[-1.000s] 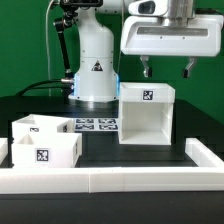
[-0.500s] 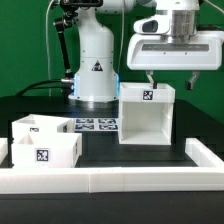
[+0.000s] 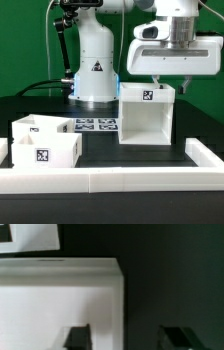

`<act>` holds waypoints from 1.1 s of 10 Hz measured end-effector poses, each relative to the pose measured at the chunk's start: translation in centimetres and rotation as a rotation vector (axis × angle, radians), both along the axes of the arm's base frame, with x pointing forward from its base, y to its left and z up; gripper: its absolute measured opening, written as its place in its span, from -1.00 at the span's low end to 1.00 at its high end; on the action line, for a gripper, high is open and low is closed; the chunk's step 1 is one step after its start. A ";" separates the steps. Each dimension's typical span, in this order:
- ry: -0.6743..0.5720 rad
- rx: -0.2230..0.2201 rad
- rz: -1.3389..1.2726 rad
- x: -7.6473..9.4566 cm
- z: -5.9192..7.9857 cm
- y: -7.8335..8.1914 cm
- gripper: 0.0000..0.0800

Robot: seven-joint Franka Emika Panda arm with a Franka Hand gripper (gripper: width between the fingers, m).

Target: Assemble drawer

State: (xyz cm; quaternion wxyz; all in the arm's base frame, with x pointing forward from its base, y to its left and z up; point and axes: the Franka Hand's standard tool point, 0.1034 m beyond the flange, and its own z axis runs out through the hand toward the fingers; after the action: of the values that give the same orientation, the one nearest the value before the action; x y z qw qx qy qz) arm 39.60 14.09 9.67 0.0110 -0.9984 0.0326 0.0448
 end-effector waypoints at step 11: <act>0.002 0.003 0.031 0.5 -0.1 -1.1 -0.91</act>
Offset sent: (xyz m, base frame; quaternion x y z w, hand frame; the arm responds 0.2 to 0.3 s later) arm 0.0000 0.0000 0.0000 0.0000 0.0000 0.0000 1.0000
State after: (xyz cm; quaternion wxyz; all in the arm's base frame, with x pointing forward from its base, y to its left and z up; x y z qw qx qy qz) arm 40.12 12.99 9.56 0.0120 -0.9987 0.0173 0.0460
